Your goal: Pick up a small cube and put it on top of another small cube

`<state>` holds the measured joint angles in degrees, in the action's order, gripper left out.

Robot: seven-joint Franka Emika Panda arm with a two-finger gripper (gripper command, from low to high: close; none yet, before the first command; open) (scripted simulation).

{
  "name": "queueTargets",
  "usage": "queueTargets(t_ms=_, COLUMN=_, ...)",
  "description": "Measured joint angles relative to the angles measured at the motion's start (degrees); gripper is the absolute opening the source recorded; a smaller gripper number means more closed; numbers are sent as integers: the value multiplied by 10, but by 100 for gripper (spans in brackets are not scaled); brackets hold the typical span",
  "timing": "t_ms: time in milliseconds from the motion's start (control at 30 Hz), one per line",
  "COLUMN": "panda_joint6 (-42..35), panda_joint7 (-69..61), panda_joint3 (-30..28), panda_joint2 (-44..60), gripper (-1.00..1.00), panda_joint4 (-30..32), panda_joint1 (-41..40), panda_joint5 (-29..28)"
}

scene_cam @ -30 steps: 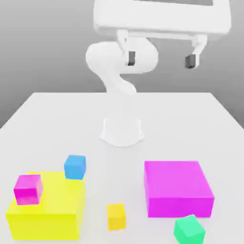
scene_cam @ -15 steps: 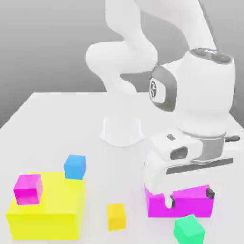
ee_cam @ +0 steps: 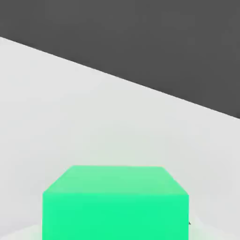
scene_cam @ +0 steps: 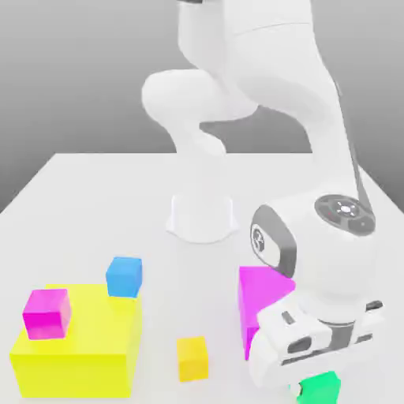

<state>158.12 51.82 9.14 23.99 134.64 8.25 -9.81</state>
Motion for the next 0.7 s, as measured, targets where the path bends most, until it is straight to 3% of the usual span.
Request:
queueTargets(t_ms=100, panda_joint6=-47, panda_joint7=-19, panda_joint3=9, panda_joint2=-59, gripper=-100, panda_joint4=11, panda_joint1=-18, panda_joint5=22)
queueTargets(t_ms=333, panda_joint6=-136, panda_joint7=-83, panda_joint3=-76, panda_joint2=-166, gripper=-100, panda_joint4=29, panda_joint1=-126, panda_joint5=58)
queueTargets(t_ms=500, panda_joint6=-193, panda_joint7=-144, panda_joint3=-147, panda_joint2=-233, gripper=-100, panda_joint4=36, panda_joint1=-282, panda_joint5=93)
queueTargets(t_ms=567, panda_joint6=-166, panda_joint7=-160, panda_joint3=-143, panda_joint2=-212, gripper=-100, panda_joint4=42, panda_joint1=-326, panda_joint5=103)
queueTargets(t_ms=600, panda_joint6=-154, panda_joint7=-163, panda_joint3=-137, panda_joint2=-203, gripper=100, panda_joint4=44, panda_joint1=-313, panda_joint5=104)
queueTargets(t_ms=700, panda_joint6=-154, panda_joint7=-163, panda_joint3=-137, panda_joint2=-203, gripper=100, panda_joint4=44, panda_joint1=-313, panda_joint5=104)
